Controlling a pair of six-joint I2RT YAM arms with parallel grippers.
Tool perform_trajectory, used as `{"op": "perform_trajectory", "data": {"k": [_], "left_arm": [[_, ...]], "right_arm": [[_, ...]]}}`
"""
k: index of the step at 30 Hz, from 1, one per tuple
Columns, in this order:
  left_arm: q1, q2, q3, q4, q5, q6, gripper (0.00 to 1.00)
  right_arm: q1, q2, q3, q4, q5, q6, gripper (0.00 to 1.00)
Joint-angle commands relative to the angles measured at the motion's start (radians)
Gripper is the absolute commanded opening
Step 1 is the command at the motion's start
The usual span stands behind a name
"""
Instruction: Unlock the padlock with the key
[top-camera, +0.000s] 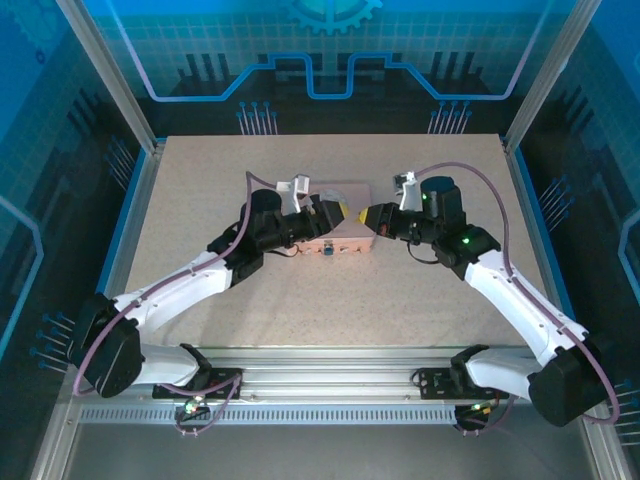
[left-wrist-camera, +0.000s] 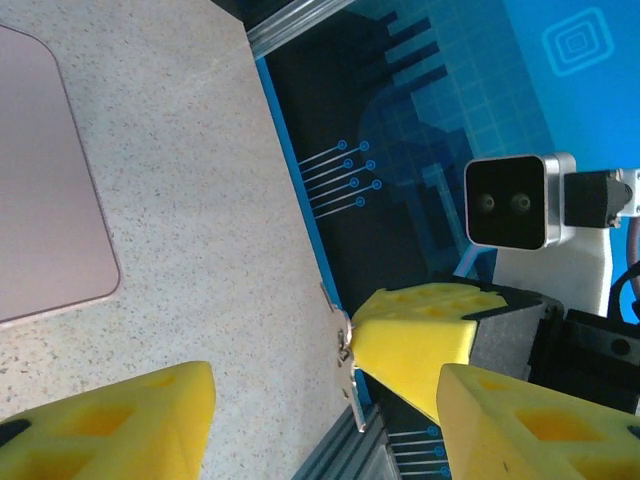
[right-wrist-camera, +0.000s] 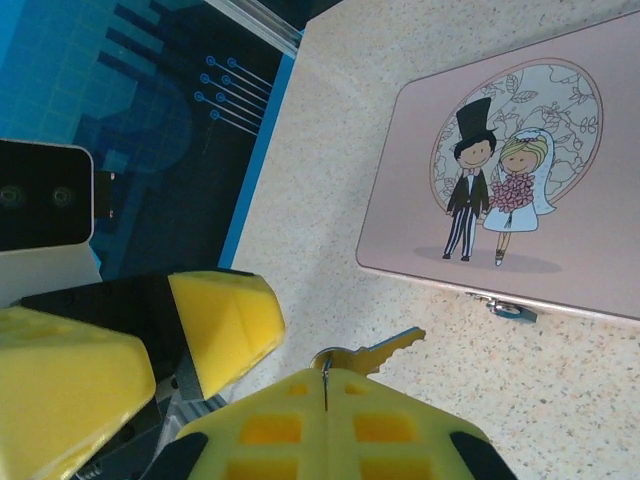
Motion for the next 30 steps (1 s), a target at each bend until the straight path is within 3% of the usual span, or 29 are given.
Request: {"op": "perform_trajectory", "data": {"k": [1, 16, 26, 28, 30], "left_arm": [[-0.026, 0.011, 0.033, 0.021, 0.017, 0.041, 0.60], [-0.049, 0.058, 0.071, 0.017, 0.020, 0.060, 0.39], [-0.051, 0.065, 0.078, 0.009, 0.018, 0.063, 0.15], [-0.052, 0.066, 0.078, 0.006, 0.017, 0.063, 0.15], [-0.054, 0.068, 0.077, 0.002, 0.020, 0.065, 0.21]], "right_arm": [[0.014, -0.001, 0.001, 0.022, -0.005, 0.037, 0.00], [0.021, 0.009, 0.030, 0.005, -0.004, 0.057, 0.00], [0.021, 0.001, 0.036, 0.001, -0.002, 0.059, 0.00], [0.019, 0.000, 0.035, 0.004, -0.001, 0.059, 0.00], [0.020, 0.001, 0.036, 0.004, 0.001, 0.060, 0.00]]}}
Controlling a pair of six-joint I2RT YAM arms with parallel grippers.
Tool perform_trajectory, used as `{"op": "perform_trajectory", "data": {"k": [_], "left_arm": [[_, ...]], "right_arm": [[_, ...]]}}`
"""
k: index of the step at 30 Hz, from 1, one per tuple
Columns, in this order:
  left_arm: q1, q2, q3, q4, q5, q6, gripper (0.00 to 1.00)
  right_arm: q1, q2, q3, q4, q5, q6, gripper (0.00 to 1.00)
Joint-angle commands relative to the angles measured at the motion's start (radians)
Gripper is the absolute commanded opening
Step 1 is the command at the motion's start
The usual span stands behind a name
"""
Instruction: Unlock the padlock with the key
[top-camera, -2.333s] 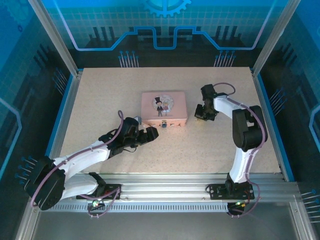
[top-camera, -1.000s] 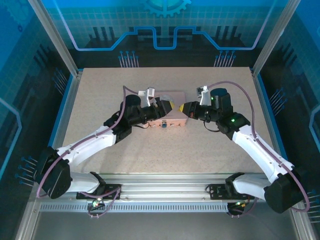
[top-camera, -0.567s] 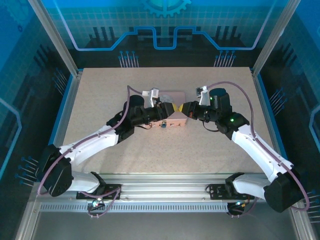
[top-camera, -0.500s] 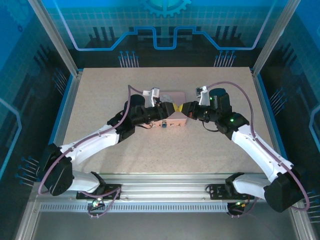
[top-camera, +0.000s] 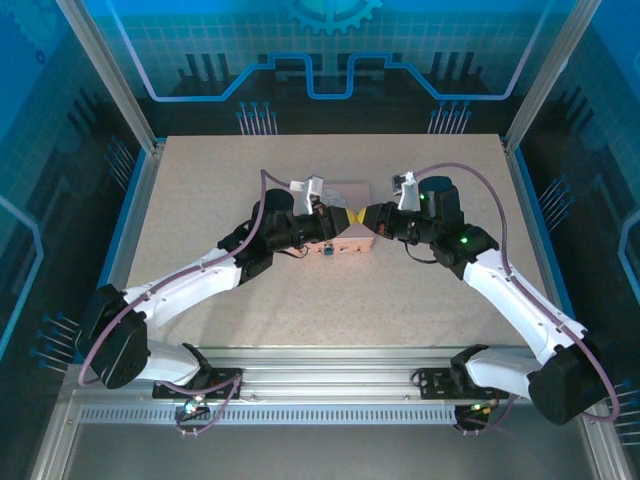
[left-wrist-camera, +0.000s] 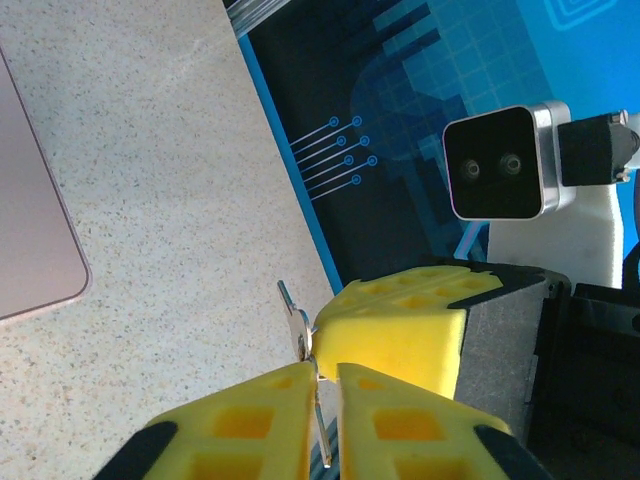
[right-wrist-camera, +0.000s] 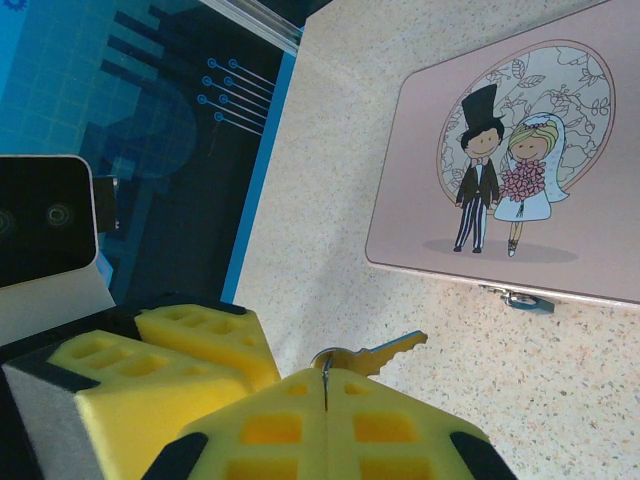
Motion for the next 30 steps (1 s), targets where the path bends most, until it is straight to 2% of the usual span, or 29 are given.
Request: {"op": "perform_trajectory", "data": {"k": [1, 4, 8, 12, 16, 21, 23, 25, 26, 28, 30], "left_arm": [[-0.012, 0.012, 0.032, -0.001, 0.019, 0.016, 0.21], [-0.014, 0.011, 0.029, -0.010, 0.014, 0.022, 0.24], [-0.016, 0.012, 0.028, -0.018, 0.011, 0.028, 0.22], [-0.016, 0.015, 0.026, -0.025, 0.011, 0.030, 0.13], [-0.015, 0.013, 0.023, -0.025, 0.004, 0.035, 0.00], [-0.015, -0.001, 0.034, -0.058, -0.013, 0.061, 0.00], [-0.013, -0.010, 0.052, -0.119, -0.028, 0.086, 0.00], [-0.009, -0.012, 0.089, -0.211, -0.025, 0.124, 0.00], [-0.006, -0.012, 0.105, -0.252, -0.019, 0.139, 0.00], [0.005, -0.005, 0.144, -0.349, 0.001, 0.176, 0.00], [0.019, 0.003, 0.176, -0.433, 0.030, 0.207, 0.00]], "right_arm": [[0.010, -0.009, 0.031, 0.002, 0.000, 0.010, 0.00], [0.010, -0.007, 0.029, 0.007, 0.002, 0.011, 0.00], [0.006, -0.011, 0.020, 0.017, 0.003, 0.021, 0.00], [0.000, -0.015, 0.018, 0.023, 0.004, 0.025, 0.00], [-0.001, -0.015, 0.018, 0.022, 0.000, 0.026, 0.00], [-0.006, -0.016, 0.013, 0.015, -0.014, 0.009, 0.00], [-0.021, -0.017, 0.012, -0.007, -0.030, -0.015, 0.10], [-0.051, -0.031, -0.007, -0.017, -0.039, -0.038, 0.32], [-0.066, -0.038, -0.015, -0.023, -0.043, -0.048, 0.38], [-0.101, -0.050, -0.032, -0.035, -0.063, -0.084, 0.46], [-0.131, -0.052, -0.033, -0.059, -0.083, -0.114, 0.47]]}}
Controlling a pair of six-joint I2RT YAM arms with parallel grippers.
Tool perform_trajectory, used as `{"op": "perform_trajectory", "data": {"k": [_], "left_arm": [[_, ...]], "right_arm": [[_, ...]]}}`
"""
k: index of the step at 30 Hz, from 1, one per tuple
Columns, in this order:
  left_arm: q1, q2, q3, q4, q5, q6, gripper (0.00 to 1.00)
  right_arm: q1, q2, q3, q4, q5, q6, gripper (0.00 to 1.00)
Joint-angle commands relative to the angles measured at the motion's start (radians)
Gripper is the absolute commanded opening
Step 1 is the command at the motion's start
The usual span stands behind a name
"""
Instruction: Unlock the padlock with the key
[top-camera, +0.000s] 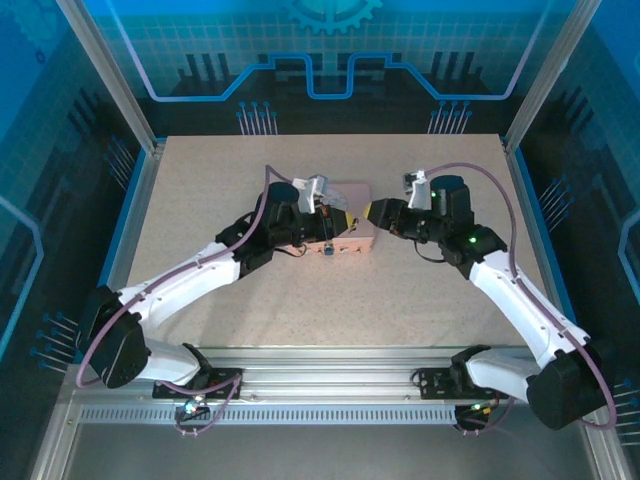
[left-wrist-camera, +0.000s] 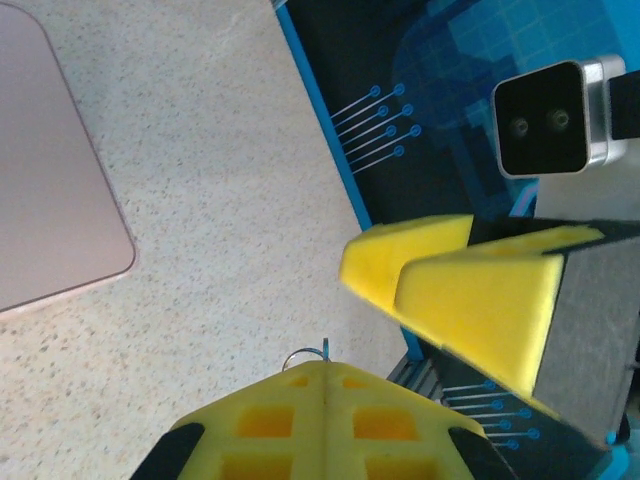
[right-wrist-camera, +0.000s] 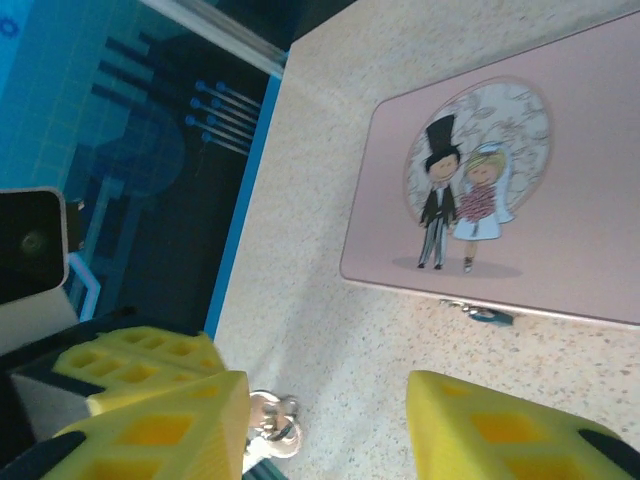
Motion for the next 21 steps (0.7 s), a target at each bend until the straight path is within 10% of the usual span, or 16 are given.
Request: {"op": "perform_trajectory", "data": {"k": [1, 21], "left_arm": [[0.023, 0.006, 0.074, -0.204, 0.060, 0.104, 0.00], [0.055, 0.038, 0.252, -0.431, 0.390, 0.298, 0.00]], "right_arm": [[-0.049, -0.023, -0.021, -0.031, -0.067, -0.081, 0.48], [-0.095, 0.004, -0.194, 0.478, -0.615, -0.042, 0.47]]}}
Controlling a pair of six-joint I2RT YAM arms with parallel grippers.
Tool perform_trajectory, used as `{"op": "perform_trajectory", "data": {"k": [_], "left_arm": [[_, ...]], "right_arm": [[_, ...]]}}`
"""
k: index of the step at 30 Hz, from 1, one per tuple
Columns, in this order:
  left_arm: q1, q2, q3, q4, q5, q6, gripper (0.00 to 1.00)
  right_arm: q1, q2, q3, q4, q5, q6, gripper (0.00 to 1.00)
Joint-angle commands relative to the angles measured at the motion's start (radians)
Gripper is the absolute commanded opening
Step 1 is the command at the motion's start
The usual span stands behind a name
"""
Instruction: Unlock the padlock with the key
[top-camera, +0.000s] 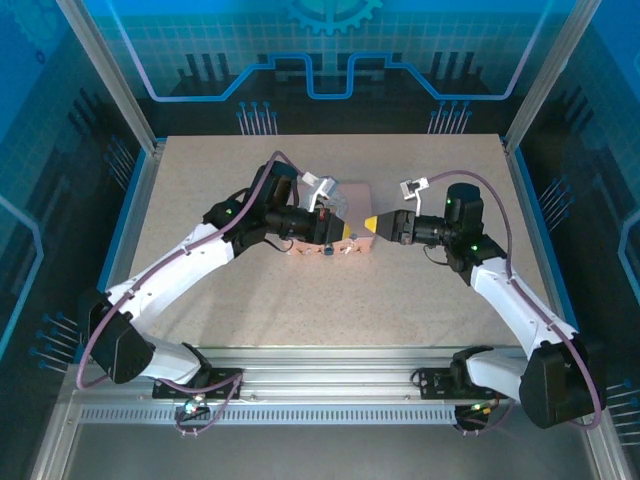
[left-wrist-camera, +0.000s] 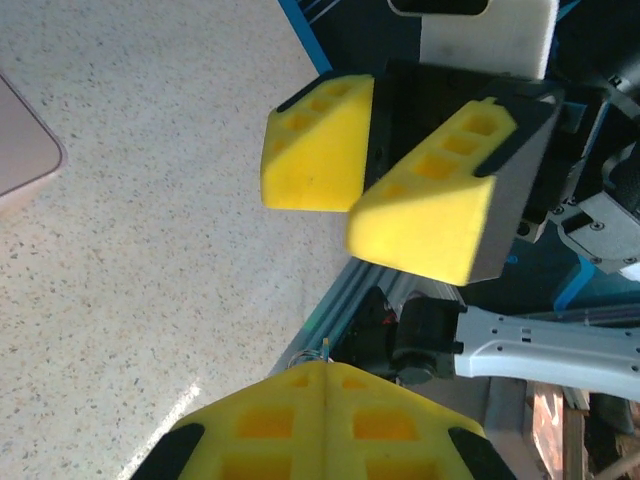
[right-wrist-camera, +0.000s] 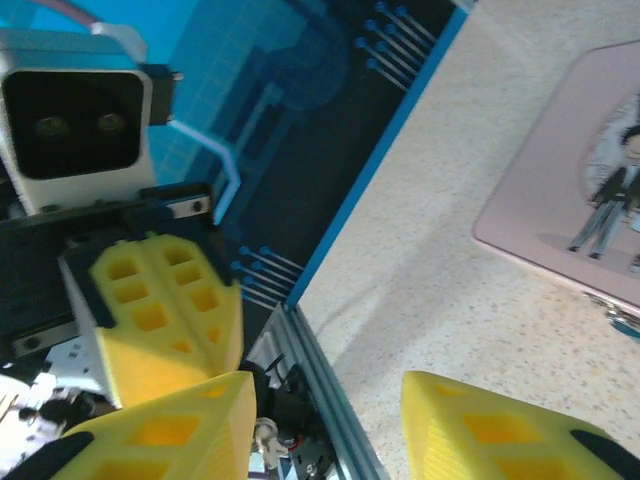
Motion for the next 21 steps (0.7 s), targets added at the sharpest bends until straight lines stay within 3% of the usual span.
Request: {"op": "perform_trajectory", "data": {"k": [1, 11, 21], "left_arm": [[0.008, 0.005, 0.026, -0.010, 0.069, 0.025, 0.00], [0.009, -0.008, 0.006, 0.026, 0.076, 0.017, 0.00], [0.018, -0.024, 0.000, 0.025, 0.075, 0.018, 0.00]], "right_arm": [[0.021, -0.013, -0.014, 0.094, -0.100, 0.006, 0.47], [0.092, -0.019, 0.032, 0.016, -0.138, -0.067, 0.46], [0.108, -0.021, 0.058, -0.047, -0.156, -0.118, 0.28]]}}
